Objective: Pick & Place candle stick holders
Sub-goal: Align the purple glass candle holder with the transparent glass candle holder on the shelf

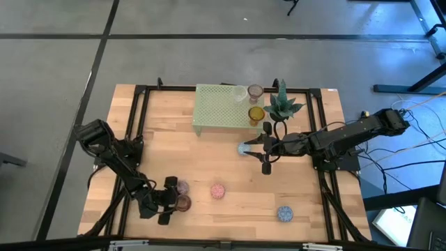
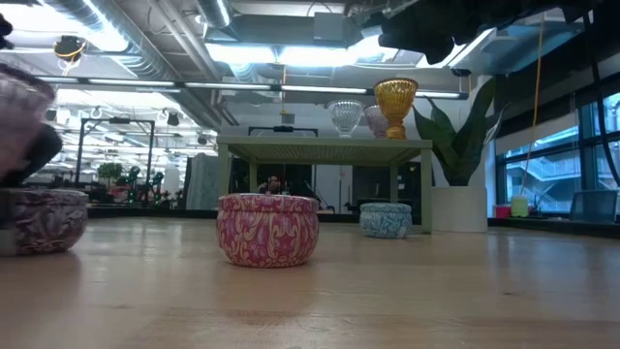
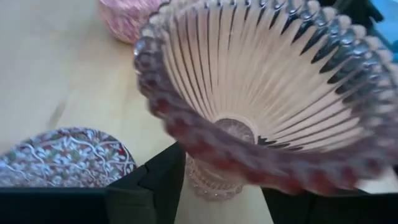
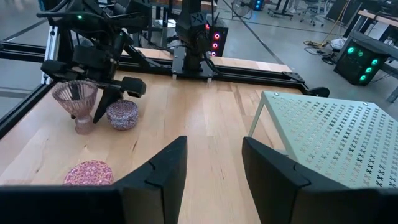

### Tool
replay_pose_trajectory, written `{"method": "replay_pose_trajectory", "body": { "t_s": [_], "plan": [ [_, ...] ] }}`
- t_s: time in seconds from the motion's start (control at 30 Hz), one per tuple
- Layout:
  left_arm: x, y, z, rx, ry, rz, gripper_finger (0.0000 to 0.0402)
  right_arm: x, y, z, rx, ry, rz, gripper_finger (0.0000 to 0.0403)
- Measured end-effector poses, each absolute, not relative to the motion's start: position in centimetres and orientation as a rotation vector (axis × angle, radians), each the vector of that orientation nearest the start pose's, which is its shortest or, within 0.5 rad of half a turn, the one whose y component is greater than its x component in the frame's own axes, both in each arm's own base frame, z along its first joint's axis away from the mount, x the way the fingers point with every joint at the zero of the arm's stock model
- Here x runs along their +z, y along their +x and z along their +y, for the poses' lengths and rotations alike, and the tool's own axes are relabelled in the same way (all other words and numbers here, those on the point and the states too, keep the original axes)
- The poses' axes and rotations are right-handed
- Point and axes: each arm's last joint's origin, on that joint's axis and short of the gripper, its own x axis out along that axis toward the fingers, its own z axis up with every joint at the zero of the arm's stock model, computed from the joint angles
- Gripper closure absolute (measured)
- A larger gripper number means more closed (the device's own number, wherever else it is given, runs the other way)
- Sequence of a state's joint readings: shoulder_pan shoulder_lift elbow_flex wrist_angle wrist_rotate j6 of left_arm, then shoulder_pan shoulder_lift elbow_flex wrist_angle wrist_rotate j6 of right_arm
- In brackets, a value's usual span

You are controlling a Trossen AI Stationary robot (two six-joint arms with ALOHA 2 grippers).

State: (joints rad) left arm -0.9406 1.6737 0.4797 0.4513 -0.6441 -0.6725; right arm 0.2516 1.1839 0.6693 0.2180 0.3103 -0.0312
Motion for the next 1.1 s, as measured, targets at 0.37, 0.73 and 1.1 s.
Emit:
{"method": "replay_pose_trajectory", "body": {
  "t_s": [0.37, 0.73, 1.1],
  "plan": [
    [10.0, 18.2, -18.6, 0.008, -0.088, 0.542, 0.0288, 25.2, 24.8, 5.5, -0.053, -0.112, 0.287, 0.0243],
    [8.4, 19.2, -17.7, 0.069, -0.115, 0.578, 0.0238, 25.1, 24.8, 5.9, 0.101, -0.083, 0.291, 0.0244],
    [8.2, 19.5, -17.5, 0.075, -0.124, 0.577, 0.021, 21.9, 27.6, 6.9, 0.162, 0.022, 0.335, 0.0244]
  ]
}}
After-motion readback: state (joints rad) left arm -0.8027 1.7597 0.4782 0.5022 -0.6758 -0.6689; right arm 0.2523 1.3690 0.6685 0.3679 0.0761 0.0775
